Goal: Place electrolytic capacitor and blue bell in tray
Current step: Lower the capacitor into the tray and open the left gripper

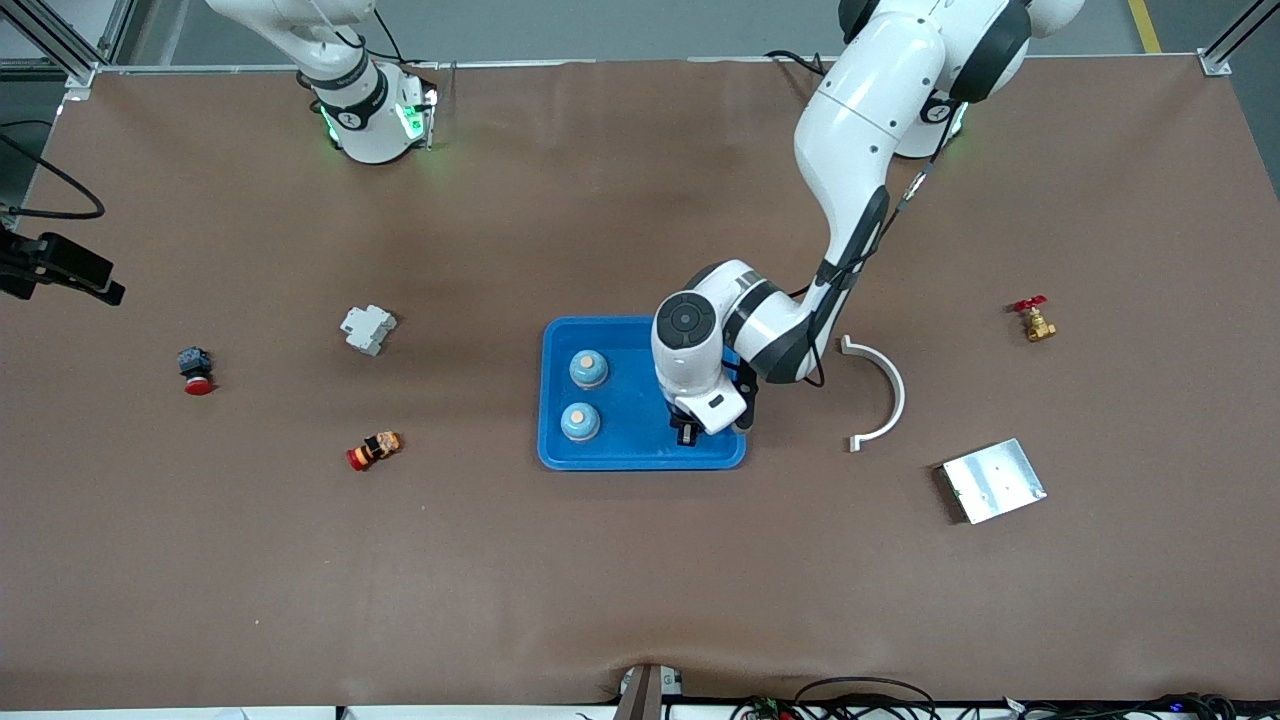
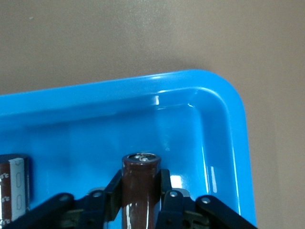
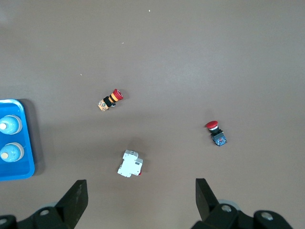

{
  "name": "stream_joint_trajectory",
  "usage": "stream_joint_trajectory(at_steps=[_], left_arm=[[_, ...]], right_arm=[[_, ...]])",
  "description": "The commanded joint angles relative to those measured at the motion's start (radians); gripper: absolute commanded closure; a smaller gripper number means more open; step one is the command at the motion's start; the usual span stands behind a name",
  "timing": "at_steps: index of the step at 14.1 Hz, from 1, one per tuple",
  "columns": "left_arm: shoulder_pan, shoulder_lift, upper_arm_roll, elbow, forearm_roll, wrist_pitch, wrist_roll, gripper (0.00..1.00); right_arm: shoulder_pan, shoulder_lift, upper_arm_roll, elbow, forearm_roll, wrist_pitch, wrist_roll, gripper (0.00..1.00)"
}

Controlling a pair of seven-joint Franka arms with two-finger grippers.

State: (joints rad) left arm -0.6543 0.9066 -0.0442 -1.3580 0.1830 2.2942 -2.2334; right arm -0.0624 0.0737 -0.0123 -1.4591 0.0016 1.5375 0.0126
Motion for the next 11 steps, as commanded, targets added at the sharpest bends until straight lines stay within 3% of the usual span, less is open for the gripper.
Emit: stream_joint_trajectory(at_steps=[1,3,4,5,11], left_arm=[[-0.011,0.02,0.015,0.034,0.021,-0.016,-0.02,1.0],[-0.011,0.021,0.015,0.033,0.021,-0.015,-0.018,1.0],[-0.01,0.02,0.015,0.033,0.023,-0.015,-0.008,0.59],[-0.01,0.02,0.015,0.031,0.024,-0.015,-0.002,0.01],[0.001,-0.024,0.015,0.033,0.023,-0.064,0.055,0.0]], right_arm=[[-0.013,-0.005,0.008,-0.003,-0.002,-0.005,-0.011,0.0],[-0.013,-0.005,0.008,-0.003,-0.002,-0.005,-0.011,0.0],[-0.016,-0.005,0.008,-0.001,0.0,-0.005,-0.013,0.0],[-0.014,-0.005,0.008,-0.003,-0.002,-0.005,-0.013,0.0],[-0.014,-0.005,0.008,-0.003,-0.002,-0.014,-0.013,0.0]])
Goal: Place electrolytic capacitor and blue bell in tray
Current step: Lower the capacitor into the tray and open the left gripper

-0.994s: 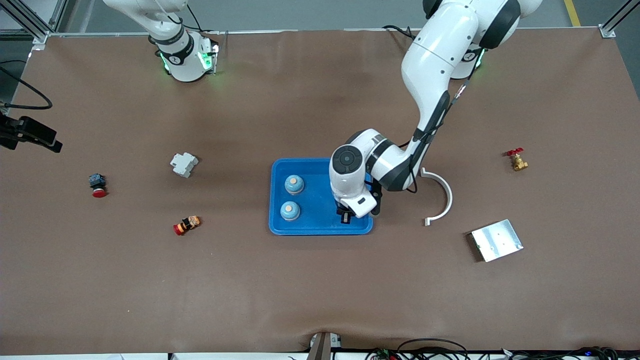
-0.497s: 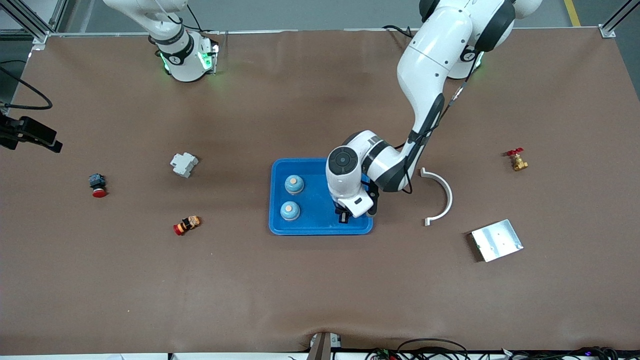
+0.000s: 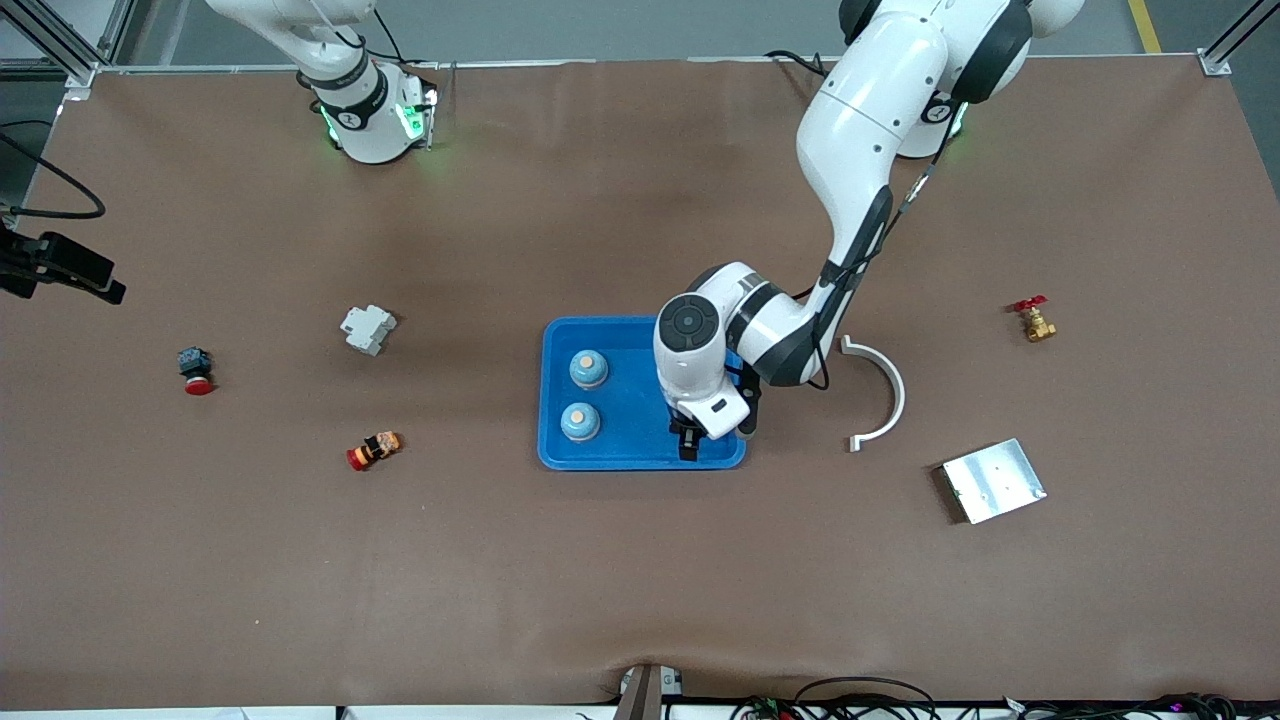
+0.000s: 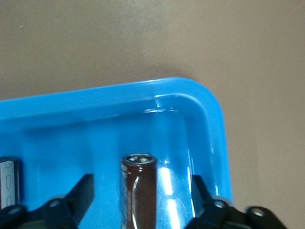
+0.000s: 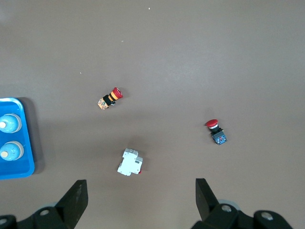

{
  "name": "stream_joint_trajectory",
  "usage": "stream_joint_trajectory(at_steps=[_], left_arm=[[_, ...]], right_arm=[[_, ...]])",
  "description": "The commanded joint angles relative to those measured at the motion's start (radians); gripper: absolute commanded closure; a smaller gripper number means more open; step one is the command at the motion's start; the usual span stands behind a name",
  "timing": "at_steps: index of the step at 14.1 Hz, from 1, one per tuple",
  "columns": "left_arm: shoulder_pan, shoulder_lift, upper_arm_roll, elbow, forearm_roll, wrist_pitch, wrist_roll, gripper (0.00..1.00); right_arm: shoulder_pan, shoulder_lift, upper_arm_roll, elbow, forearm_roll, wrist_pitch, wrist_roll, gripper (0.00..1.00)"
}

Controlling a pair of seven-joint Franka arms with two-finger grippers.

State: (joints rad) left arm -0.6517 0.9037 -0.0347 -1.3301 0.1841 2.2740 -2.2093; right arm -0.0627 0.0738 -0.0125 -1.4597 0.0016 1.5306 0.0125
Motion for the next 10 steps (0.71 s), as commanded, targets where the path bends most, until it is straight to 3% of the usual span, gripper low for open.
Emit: stream_joint_trajectory(at_steps=[1,10], left_arm=[[0.0,-0.037,0.004,0.005,0.02,-0.072,0.052,0.0],[0.033,-0.143,-0.011,-0.003,0.009,-0.186,0.307,0.0]], right_arm=[[-0.014,-0.006,0.008,-0.002,-0.002,-0.01,-0.012,0.0],[-0.025,-0.005,0.008,-0.002,0.0,-0.012,-0.011,0.0]])
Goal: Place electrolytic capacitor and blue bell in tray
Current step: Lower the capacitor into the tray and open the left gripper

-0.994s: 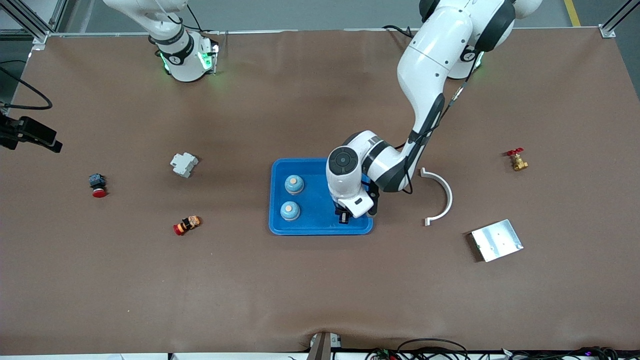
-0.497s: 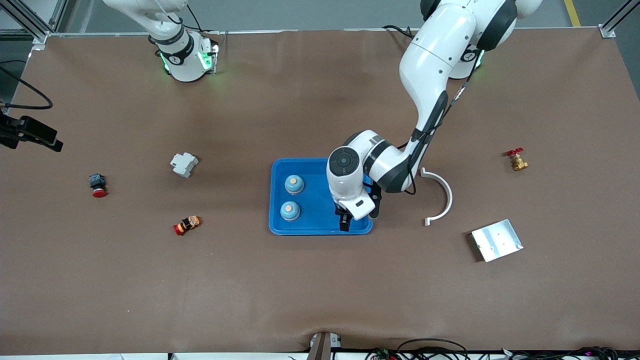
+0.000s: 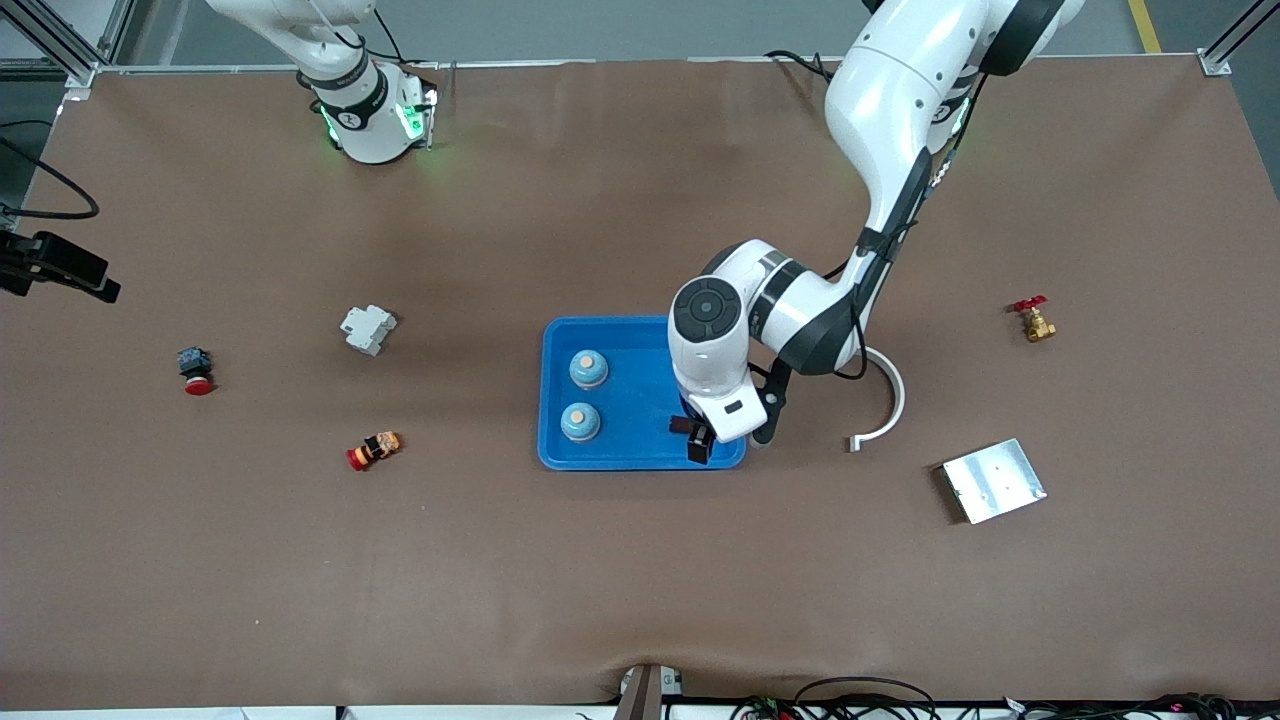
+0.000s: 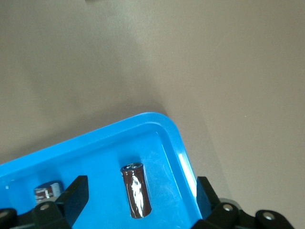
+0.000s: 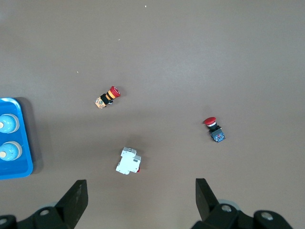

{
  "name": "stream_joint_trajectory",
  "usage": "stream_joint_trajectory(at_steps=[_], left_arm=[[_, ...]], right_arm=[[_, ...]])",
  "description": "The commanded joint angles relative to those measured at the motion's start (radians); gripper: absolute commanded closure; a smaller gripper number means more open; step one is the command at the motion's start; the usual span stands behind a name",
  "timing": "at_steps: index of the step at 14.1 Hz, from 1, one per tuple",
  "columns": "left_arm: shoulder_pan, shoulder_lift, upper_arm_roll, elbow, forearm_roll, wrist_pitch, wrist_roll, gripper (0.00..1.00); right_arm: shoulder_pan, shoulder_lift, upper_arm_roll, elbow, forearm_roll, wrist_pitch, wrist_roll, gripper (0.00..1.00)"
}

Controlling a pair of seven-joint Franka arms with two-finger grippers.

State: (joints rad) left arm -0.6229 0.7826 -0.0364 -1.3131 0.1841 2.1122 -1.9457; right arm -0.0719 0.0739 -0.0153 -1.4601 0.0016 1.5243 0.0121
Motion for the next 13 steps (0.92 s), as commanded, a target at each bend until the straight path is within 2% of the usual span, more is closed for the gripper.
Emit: stream_joint_trajectory(at_steps=[1,4,9,13], left_arm=[[0.008,-0.035,-0.01,-0.02,0.003,-0.035,0.091,0.0],[0.057,-0.082,-0.02,-0.025,-0.159,-0.04,0.369,0.0],[0.058,-0.112,-0.016,-0.023,-0.146,-0.061,0.653,0.0],[0.083,-0.118,-0.005,-0.023,-0.14,-0.064,1.009,0.0]], right_arm=[[-0.015,-0.005,0.011,0.0,0.0,-0.006,-0.012,0.0],[-0.017,-0.005,0.011,-0.002,0.0,-0.007,-0.012,0.0],[-0.02,-0.005,0.011,-0.002,0.0,-0.007,-0.012,0.0],[-0.019,-0.005,0.011,-0.002,0.0,-0.007,-0.012,0.0]])
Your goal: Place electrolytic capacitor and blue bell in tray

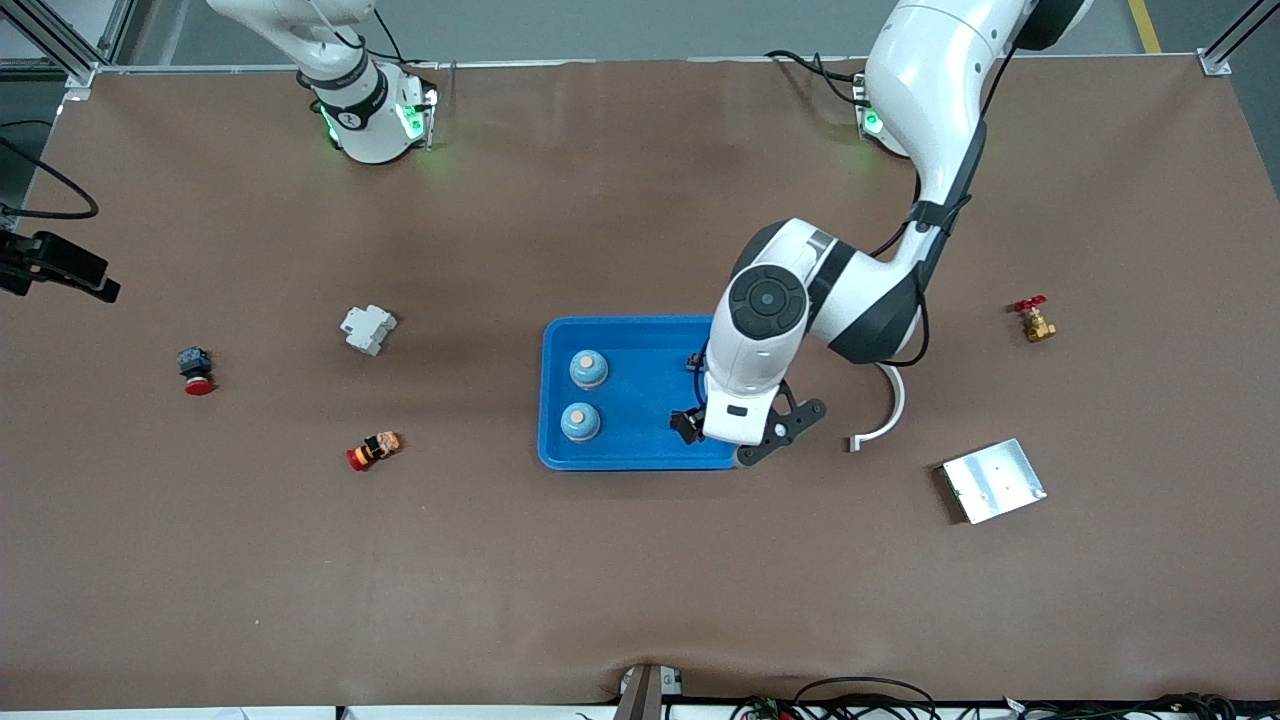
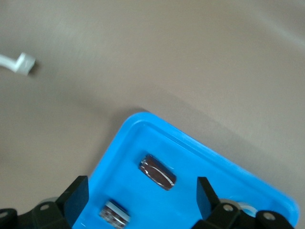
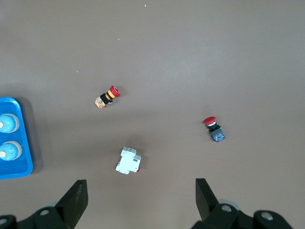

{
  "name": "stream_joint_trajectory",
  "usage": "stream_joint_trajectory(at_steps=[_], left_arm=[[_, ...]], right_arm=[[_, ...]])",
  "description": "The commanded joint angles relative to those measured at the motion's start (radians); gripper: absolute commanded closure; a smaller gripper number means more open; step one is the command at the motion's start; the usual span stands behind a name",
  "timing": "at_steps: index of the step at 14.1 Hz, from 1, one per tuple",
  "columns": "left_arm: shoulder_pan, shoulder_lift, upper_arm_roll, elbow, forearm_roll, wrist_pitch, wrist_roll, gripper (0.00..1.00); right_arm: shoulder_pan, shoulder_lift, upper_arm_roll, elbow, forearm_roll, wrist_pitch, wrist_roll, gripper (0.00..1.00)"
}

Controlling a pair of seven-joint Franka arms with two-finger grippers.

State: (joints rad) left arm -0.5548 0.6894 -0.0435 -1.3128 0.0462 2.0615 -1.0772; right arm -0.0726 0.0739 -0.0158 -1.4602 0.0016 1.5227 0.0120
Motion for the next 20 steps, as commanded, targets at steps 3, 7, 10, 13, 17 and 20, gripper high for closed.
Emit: stream_joint_trajectory(at_steps=[3,7,10,13,17,20], left_arm=[[0.05,-0.042,0.002,-0.023,0.003,-0.015,0.197,0.0],[0.075,-0.074,-0.003,-0.029,0.075,-0.033,0.357,0.0],[0.116,-0.103,-0.006,-0.032,0.064,-0.07,0.511,0.0],[0.154,-0.131,-0.007,-0.034,0.066,-0.093,0.563,0.0],[0.2,-0.168,-0.019,-0.034,0.06,-0.121,0.648,0.0],[0.231,-0.194,-0.019,-0.034,0.052,-0.138,0.695,0.0]], right_arm=[[-0.018,-0.005,0.011,-0.002,0.0,-0.012,-0.01,0.0],[-0.016,-0.006,0.011,0.0,-0.002,-0.003,-0.01,0.0],[-0.019,-0.006,0.011,0.001,-0.002,-0.003,-0.012,0.0],[-0.018,-0.008,0.011,0.003,-0.008,-0.004,-0.012,0.0],[-0.015,-0.008,0.011,0.001,-0.008,-0.009,-0.012,0.0],[-0.015,-0.009,0.013,0.0,-0.008,-0.012,-0.013,0.0]])
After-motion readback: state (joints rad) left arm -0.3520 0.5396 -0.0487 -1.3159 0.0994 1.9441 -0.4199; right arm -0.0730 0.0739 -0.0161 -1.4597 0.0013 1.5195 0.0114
